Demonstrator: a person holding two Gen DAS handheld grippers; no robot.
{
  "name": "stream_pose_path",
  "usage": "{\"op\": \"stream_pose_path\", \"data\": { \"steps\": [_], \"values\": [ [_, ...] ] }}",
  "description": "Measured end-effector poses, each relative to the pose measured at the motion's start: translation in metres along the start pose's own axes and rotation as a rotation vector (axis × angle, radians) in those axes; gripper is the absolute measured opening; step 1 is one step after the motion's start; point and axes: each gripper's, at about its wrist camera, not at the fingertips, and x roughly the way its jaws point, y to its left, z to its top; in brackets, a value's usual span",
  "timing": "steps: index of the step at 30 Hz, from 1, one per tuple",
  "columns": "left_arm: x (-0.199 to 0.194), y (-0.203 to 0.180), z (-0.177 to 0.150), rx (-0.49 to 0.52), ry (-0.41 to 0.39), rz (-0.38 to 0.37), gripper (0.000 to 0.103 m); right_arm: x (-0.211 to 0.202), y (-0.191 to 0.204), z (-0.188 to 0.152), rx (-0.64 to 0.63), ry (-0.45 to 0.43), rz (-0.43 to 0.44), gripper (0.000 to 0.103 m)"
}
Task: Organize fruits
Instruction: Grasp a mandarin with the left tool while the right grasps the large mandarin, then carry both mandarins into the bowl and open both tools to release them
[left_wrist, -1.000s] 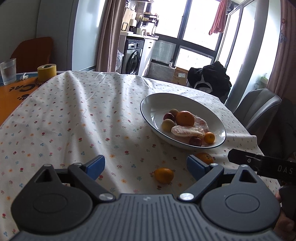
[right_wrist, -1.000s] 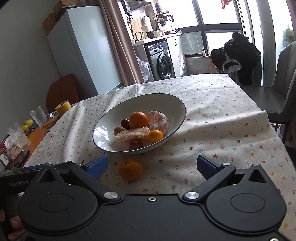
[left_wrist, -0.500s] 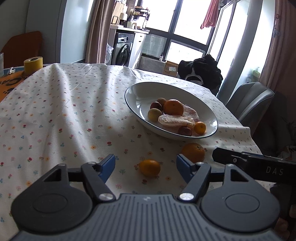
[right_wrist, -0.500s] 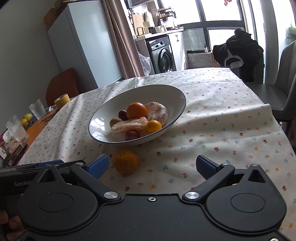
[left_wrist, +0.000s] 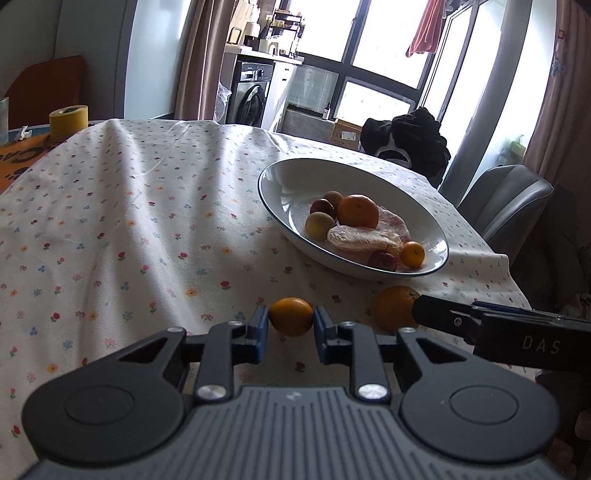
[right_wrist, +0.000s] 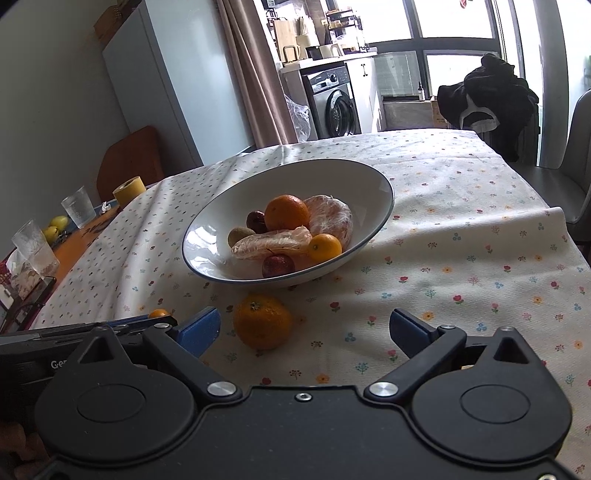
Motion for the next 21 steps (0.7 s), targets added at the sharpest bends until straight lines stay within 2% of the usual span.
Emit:
{"op": "stream_pose_path", "data": {
  "steps": [8,14,16,17,18,21],
  "values": [
    [-0.005,0.009,0.005,-0.018,-0.014,0.016,0.024,0.009,0.011,0.004,-0.027,0.014,0.027,0.089],
    [-0.01,0.013,0.006,-0.03,-0.023,0.022,0.025,0.013,0.021,0.004,-0.045,0.023,0.035,0.088],
    [-0.013,0.015,0.007,-0.037,-0.029,0.025,0.024,0.017,0.023,0.004,-0.049,0.028,0.032,0.07],
    [-0.014,0.016,0.007,-0.042,-0.033,0.029,0.025,0.02,0.023,0.004,-0.043,0.045,0.04,0.042],
    [-0.017,0.017,0.008,-0.047,-0.039,0.033,0.024,0.024,0.021,0.004,-0.028,0.07,0.052,0.036],
    [-0.023,0.017,0.01,-0.049,-0.058,0.037,0.024,0.018,0.022,0.004,-0.028,0.062,0.05,0.036]
  ]
}}
